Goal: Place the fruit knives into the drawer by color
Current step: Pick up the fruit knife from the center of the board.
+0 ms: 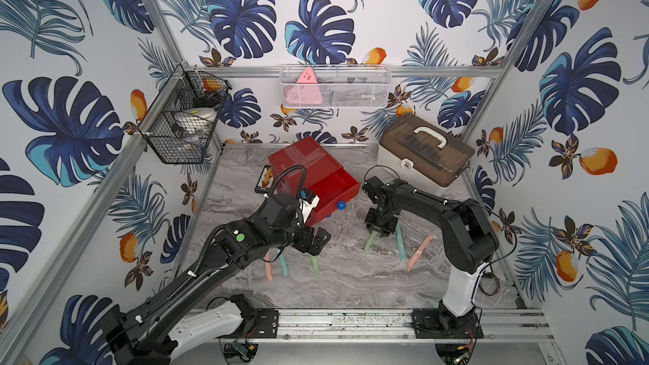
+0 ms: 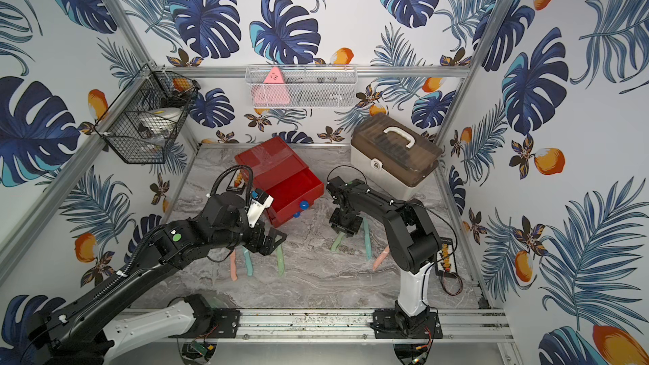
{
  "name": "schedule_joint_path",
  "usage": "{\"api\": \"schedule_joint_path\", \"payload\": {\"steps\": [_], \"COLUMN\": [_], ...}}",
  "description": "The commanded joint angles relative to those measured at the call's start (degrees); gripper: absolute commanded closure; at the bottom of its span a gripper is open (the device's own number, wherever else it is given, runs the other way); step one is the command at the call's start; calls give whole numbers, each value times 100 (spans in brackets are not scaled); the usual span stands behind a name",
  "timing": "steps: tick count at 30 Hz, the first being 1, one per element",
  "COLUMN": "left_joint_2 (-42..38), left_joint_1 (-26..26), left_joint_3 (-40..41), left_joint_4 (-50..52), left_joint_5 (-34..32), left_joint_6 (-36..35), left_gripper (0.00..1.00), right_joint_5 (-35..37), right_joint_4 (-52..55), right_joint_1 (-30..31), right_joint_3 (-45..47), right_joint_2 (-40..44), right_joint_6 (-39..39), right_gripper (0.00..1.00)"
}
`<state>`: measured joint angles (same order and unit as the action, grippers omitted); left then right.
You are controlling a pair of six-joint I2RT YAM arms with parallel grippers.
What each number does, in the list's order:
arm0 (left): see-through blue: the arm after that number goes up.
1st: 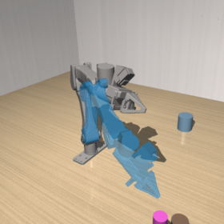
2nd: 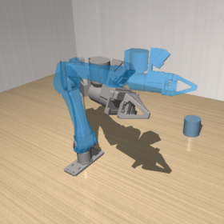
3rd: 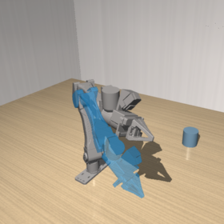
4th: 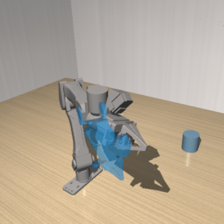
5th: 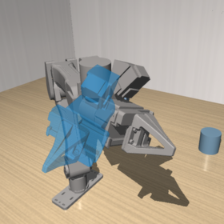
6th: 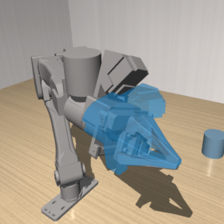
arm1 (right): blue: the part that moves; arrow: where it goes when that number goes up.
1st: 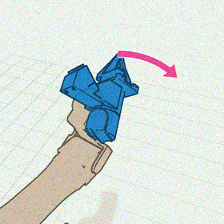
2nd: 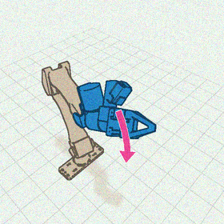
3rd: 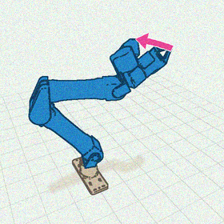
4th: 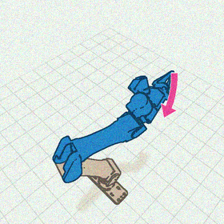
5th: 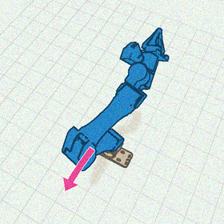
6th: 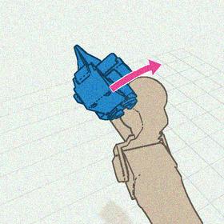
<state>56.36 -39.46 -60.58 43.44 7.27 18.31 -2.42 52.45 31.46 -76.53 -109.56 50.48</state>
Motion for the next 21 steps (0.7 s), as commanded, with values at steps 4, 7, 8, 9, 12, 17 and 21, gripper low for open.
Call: {"api": "schedule_joint_path", "payload": {"steps": [4,7,8,9,12,17,21], "left_joint_2": [-116,-142,-155,-169,-208,-273,-309], "left_joint_1": [-9,-2,-8,-2,0,-8,0], "left_joint_3": [42,37,37,41,71,99,107], "left_joint_4": [120,167,175,177,182,205,236], "left_joint_5": [-84,-107,-114,-120,-129,-138,-155], "left_joint_6": [18,-2,-2,-2,6,19,22], "left_gripper": [1,1,1,1,1,1,1], "right_joint_5": [39,50,61,55,74,116,100], "right_joint_4": [14,26,27,3,-37,-81,-137], "right_joint_1": [114,303,321,320,307,268,178], "right_joint_3": [-83,-86,-58,-15,102,261,413], "right_joint_2": [-283,-403,-431,-452,-461,-456,-420], "right_joint_6": [255,328,346,357,358,315,261], "right_gripper": [63,67,68,69,75,82,88]}}
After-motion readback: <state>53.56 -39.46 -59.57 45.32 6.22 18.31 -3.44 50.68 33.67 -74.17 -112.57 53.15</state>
